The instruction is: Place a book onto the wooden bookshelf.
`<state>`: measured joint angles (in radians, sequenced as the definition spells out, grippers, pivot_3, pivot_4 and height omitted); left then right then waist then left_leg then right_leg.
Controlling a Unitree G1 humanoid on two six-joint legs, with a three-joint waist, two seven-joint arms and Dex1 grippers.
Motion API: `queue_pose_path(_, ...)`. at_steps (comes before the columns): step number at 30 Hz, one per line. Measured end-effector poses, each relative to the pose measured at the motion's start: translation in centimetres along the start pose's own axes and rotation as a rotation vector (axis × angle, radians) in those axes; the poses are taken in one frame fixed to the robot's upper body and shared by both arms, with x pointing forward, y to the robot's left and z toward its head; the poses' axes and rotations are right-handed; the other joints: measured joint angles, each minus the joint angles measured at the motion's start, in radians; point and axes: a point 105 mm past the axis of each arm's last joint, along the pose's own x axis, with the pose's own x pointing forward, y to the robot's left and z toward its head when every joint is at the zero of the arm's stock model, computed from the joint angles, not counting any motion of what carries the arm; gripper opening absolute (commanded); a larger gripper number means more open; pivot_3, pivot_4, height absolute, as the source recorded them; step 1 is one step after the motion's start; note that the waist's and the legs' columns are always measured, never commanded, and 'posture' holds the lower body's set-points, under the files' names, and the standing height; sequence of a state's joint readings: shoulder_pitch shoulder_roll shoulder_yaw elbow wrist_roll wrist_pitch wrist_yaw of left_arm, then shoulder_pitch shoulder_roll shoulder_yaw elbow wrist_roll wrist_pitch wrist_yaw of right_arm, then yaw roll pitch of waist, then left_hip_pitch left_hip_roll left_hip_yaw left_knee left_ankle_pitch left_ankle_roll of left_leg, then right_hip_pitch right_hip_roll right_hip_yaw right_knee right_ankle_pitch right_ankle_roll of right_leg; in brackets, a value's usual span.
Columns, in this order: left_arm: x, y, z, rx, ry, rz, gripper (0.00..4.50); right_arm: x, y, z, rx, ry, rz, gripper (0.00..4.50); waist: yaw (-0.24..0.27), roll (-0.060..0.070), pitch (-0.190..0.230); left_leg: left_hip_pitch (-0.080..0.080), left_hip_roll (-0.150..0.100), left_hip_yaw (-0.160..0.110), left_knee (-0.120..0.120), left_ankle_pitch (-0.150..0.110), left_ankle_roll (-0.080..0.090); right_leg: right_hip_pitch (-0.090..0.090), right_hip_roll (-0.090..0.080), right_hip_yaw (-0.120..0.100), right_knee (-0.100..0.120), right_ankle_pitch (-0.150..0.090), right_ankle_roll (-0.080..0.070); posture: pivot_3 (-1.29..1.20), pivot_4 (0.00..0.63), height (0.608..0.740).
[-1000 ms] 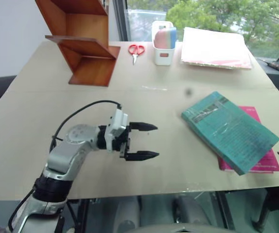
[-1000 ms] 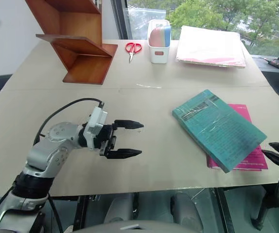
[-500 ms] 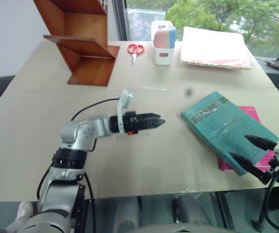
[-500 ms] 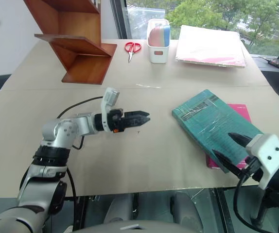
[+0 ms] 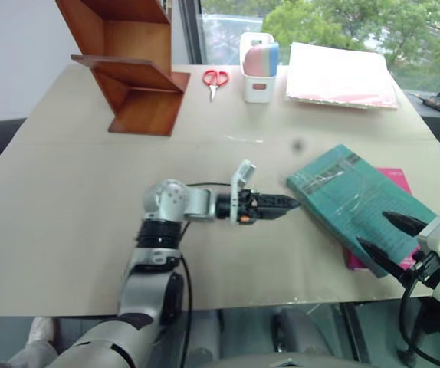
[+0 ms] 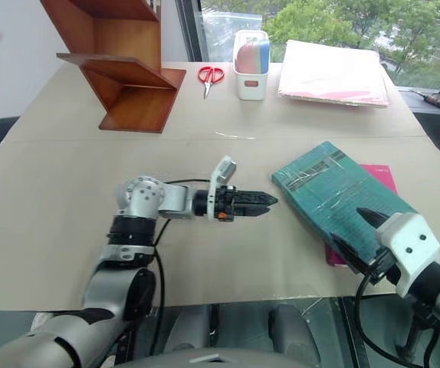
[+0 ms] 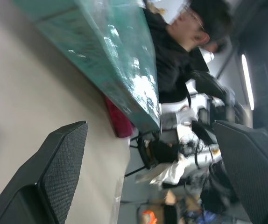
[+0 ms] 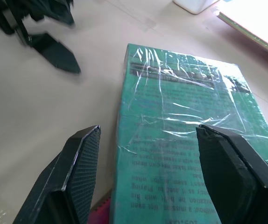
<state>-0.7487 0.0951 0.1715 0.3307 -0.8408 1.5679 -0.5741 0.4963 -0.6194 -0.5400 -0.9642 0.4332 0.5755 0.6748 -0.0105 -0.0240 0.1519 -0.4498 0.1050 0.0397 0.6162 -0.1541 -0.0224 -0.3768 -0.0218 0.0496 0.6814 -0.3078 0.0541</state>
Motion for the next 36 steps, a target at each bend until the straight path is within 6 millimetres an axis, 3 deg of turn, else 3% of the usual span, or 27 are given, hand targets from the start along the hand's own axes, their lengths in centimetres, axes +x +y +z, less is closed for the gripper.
queue_pose_path(9, 4.1, -0.1, 0.0, -0.118, 0.003, 0.045, 4.5, 0.4, 0.0, -0.1, -0.026, -0.006, -0.05, 3.34, 0.002, 0.0, 0.0, -0.001, -0.001, -0.002, 0.0, 0.0, 0.0, 0.0, 0.0, -0.001, -0.001, 0.0, 0.0, 0.0, 0.15, 0.74)
queue_pose_path(15, 3.3, 1.4, 0.7, -0.156, -0.06, 0.146, 4.5, 0.2, -0.2, -0.5, -0.022, 0.01, -0.097, 3.34, -0.002, 0.0, 0.0, 0.0, -0.002, -0.002, -0.002, 0.0, 0.0, 0.0, 0.0, -0.001, -0.001, 0.0, 0.0, 0.0, 0.15, 0.74)
queue_pose_path(26, 4.1, 1.1, 1.5, -0.075, -0.096, 0.191, 4.5, -0.9, 1.3, -1.2, 0.006, 0.049, -0.067, 3.34, -0.001, 0.0, -0.001, 0.001, -0.015, -0.02, -0.001, 0.0, 0.0, 0.001, -0.001, 0.002, 0.0, 0.0, 0.0, 0.0, 0.15, 0.74)
queue_pose_path(30, 4.6, -1.8, 1.9, 0.131, -0.116, 0.068, 4.5, -1.6, -2.2, -2.5, -0.006, 0.116, -0.277, 3.34, -0.001, 0.0, -0.001, -0.001, -0.017, -0.019, -0.002, 0.0, 0.0, 0.0, -0.003, 0.003, -0.002, 0.0, 0.0, 0.0, 0.15, 0.74)
queue_pose_path(32, 3.4, -2.4, 1.8, 0.226, -0.132, 0.002, 4.5, -2.0, -4.7, -2.8, -0.005, 0.122, -0.387, 3.34, -0.011, 0.001, 0.0, 0.0, -0.017, -0.019, -0.004, 0.0, 0.0, -0.001, -0.003, 0.005, -0.001, 0.0, 0.0, 0.0, 0.15, 0.74)
queue_pose_path(33, 1.1, -2.3, 2.1, 0.319, -0.157, -0.015, 4.5, -2.4, -7.0, -2.7, -0.012, 0.121, -0.472, 3.34, -0.024, 0.002, -0.001, 0.002, -0.016, -0.019, -0.005, 0.0, 0.0, -0.001, -0.002, 0.006, 0.0, 0.0, 0.0, 0.0, 0.15, 0.74)
queue_pose_path(36, -2.1, -2.3, 3.1, 0.443, -0.212, -0.008, 4.5, -3.9, -11.0, -2.9, 0.001, 0.159, -0.623, 2.57, -0.018, 0.008, -0.002, 0.002, -0.016, -0.02, -0.006, 0.0, 0.0, 0.0, -0.001, 0.005, 0.001, 0.0, 0.0, 0.0, 0.15, 0.74)
